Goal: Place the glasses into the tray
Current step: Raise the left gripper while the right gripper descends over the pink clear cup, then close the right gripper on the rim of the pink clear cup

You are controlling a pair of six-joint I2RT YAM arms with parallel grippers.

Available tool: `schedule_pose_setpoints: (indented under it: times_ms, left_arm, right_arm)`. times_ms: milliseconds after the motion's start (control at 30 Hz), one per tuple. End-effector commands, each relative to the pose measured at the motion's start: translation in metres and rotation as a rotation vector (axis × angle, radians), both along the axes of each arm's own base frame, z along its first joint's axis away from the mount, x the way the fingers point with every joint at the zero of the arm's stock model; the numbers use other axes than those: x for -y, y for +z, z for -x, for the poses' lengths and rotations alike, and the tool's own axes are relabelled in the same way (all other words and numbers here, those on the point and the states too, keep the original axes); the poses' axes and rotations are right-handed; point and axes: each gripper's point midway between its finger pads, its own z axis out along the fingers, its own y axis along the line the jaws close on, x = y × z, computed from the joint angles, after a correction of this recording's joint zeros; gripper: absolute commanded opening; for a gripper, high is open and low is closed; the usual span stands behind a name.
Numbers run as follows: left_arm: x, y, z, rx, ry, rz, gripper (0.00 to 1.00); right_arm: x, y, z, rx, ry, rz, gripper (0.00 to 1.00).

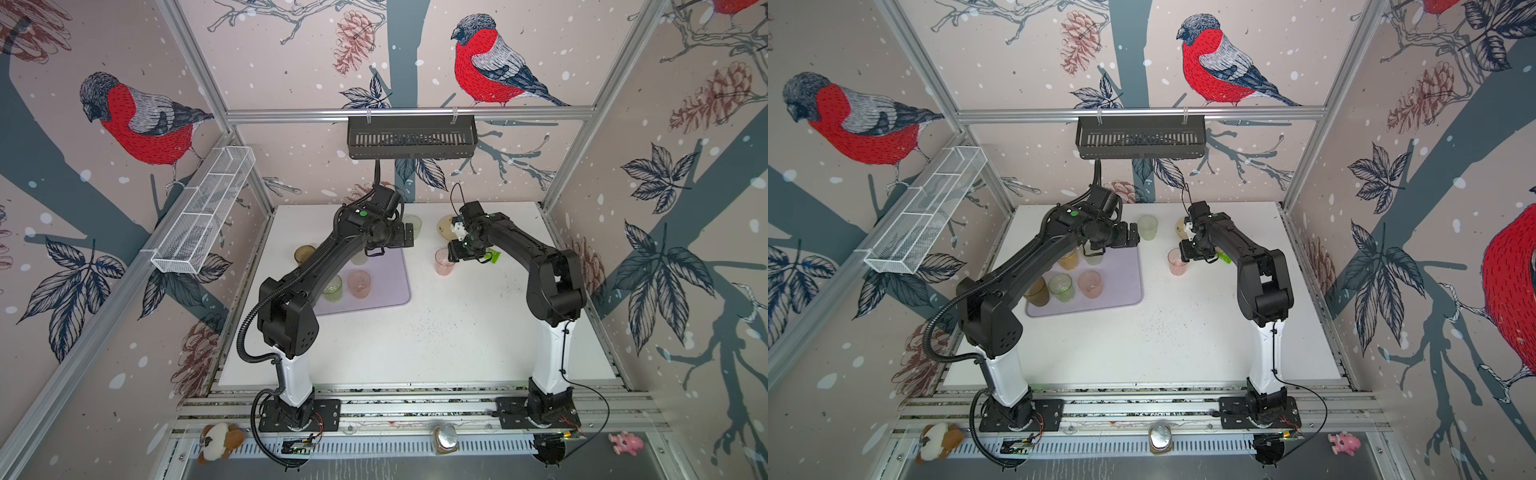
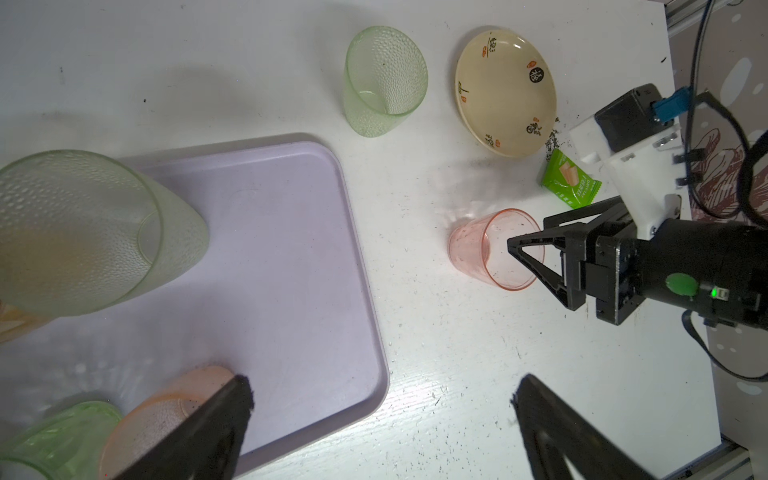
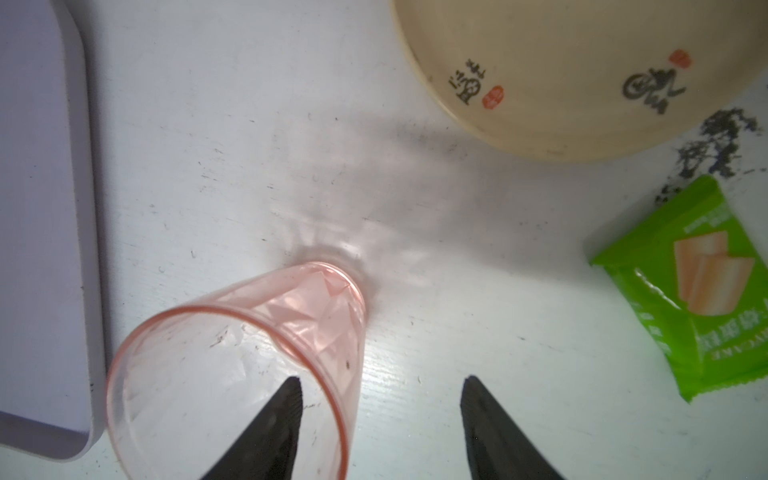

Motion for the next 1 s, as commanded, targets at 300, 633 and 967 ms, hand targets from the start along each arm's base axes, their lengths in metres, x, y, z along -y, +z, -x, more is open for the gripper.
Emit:
schedule_pose_setpoints:
  times_ms: [300,633,967]
  left_arm:
    - [-0.002,0.001,-0.001,0.010,0.011,-0.008,0.99]
    - [-0.002,-0.005,0.002,-0.001,0.011,-0.011,0.99]
    - [-0.003,-0.008,0.003,-0.004,0.016,-0.009,0.99]
  right_arm:
    - [0.000,-0.002,0.001,0.004,0.012,0.035,0.43]
    - [-0.002,-0.002,0.002,0.007,0.017,0.039,0.35]
    - [-0.002,0.000,0.003,0.012,0.022,0.036,0.29]
